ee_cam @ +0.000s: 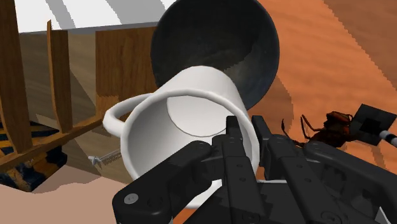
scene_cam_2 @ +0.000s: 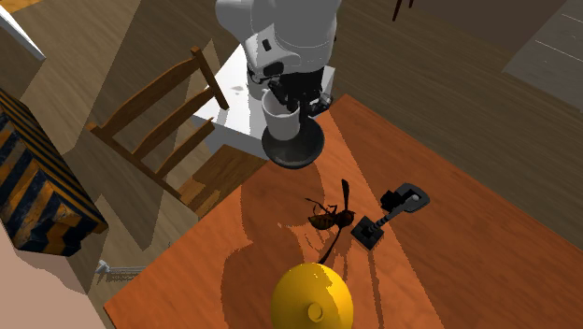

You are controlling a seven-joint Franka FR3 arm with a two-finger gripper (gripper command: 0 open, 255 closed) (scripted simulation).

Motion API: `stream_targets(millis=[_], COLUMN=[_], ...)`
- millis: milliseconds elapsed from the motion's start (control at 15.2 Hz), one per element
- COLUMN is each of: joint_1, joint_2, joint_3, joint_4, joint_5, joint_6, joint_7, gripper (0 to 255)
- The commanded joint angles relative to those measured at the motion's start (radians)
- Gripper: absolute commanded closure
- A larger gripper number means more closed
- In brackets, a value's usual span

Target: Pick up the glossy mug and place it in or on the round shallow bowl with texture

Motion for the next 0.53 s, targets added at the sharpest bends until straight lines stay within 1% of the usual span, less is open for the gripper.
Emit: stream_targets(millis=[0, 66, 462], joint_1=[0.016, 0.029, 0.032], joint_2=[-0.077, -0.126, -0.122], joint_3=[0.003, 0.006, 0.014], joint_4=[-0.062, -0.099, -0.176], joint_5=[0.030, 0.049, 0.053], joint_6=[-0.010, -0.019, 0.062], joint_7=[0.007, 0.013, 0.013], gripper=[255, 255, 255])
